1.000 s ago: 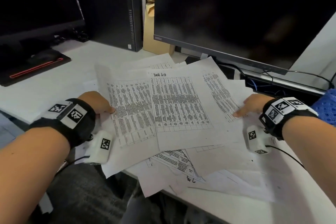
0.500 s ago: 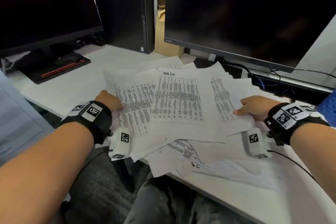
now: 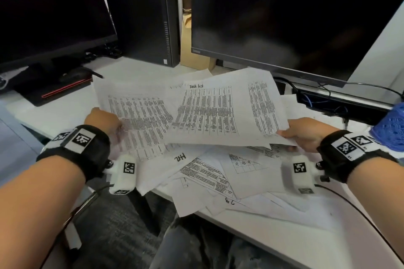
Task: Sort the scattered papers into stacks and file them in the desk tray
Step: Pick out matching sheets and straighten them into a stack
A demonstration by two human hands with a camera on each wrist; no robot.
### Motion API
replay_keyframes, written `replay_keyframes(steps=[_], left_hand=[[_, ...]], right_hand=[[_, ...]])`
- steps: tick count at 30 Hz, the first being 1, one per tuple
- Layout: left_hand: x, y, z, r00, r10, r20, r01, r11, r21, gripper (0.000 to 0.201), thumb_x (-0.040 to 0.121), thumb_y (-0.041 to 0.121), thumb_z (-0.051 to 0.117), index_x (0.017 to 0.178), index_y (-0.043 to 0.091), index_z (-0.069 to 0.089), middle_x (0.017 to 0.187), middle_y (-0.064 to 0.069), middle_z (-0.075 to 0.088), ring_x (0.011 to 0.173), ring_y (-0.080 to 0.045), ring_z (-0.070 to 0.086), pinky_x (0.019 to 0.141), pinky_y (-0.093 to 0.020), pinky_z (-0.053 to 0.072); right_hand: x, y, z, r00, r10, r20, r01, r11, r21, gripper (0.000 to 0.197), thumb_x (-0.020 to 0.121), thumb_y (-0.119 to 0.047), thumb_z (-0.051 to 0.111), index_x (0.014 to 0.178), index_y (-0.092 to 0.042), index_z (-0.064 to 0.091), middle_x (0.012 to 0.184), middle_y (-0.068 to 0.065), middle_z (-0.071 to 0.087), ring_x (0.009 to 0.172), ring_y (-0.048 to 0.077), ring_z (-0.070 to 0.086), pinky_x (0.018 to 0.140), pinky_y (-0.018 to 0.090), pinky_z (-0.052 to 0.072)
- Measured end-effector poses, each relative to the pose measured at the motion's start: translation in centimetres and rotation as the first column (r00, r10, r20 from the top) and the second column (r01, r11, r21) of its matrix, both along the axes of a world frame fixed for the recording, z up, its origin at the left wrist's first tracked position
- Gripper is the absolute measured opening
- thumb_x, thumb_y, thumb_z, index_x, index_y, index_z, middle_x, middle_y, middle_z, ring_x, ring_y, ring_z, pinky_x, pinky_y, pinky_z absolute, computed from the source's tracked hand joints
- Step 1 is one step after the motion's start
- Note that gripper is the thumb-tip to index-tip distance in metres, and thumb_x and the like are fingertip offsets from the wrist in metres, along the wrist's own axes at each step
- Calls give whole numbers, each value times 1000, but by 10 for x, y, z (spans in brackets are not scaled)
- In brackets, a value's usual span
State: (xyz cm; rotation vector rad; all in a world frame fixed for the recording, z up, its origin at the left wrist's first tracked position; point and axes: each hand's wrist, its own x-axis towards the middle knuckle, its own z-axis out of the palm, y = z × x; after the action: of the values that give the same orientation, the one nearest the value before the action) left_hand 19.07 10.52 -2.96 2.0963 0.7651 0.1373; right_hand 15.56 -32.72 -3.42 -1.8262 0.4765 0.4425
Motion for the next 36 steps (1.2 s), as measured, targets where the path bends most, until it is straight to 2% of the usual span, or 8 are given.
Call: replay_keyframes(steps=[3,6,10,14,17,20,23,36], left_hand=[[-3,-22,-2,978,-152,-143,157,987,23,33,97,21,44,124,8,57,124,-13,60,103,-24,57,94,-28,43],[-4,-39,-10,978,-207,23,202,917,-344,35,98,18,47,121,-8,54,123,-29,56,107,-39,57,99,-43,45],[-8,-62,-12,956,-282,83,272,741,-614,58,90,59,48,120,10,60,121,-12,62,110,-32,58,95,-34,41],[-4,-56,-11,915,-402,23,324,701,-636,70,67,82,53,114,31,64,111,-8,69,104,-31,64,96,-52,43],[-4,-47,-12,888,-457,-46,347,734,-583,61,72,54,70,123,23,60,115,-10,68,107,-33,63,99,-54,43],[-4,-45,-18,863,-478,-163,410,852,-325,60,76,13,73,131,5,51,126,-15,60,111,-36,59,101,-50,43],[-5,-42,-23,828,-524,-200,475,845,-245,68,71,11,78,132,9,48,128,-8,60,110,-32,60,99,-47,46],[-21,-58,-13,746,-634,-204,644,765,-18,37,85,6,66,120,15,55,121,-3,63,110,-23,57,101,-40,40]], right_hand=[[0,10,-3,997,75,-21,-74,997,17,31,95,2,49,125,-1,55,125,17,60,84,24,61,49,29,52],[1,35,-2,983,180,30,-176,977,-120,33,93,-1,54,125,-4,57,124,12,62,106,30,61,86,42,53],[3,71,-2,856,512,-67,-407,589,-698,32,95,-27,54,122,-10,57,120,6,63,108,26,58,96,35,45],[-1,85,1,816,570,-97,-475,565,-675,37,94,-31,56,126,-13,53,121,3,62,109,23,57,96,35,45],[-2,78,12,848,523,-84,-475,679,-560,36,93,-35,57,122,-14,58,108,2,66,95,21,62,86,33,50],[16,56,24,897,440,-47,-312,553,-773,37,100,-28,45,129,-9,55,123,6,60,115,25,55,101,34,41],[42,20,17,942,336,-16,-192,496,-847,44,95,-25,53,137,-13,47,142,6,47,128,25,46,104,33,37],[63,10,6,920,335,-205,-353,479,-803,83,67,-49,79,137,-21,43,135,6,50,125,26,47,106,41,37]])
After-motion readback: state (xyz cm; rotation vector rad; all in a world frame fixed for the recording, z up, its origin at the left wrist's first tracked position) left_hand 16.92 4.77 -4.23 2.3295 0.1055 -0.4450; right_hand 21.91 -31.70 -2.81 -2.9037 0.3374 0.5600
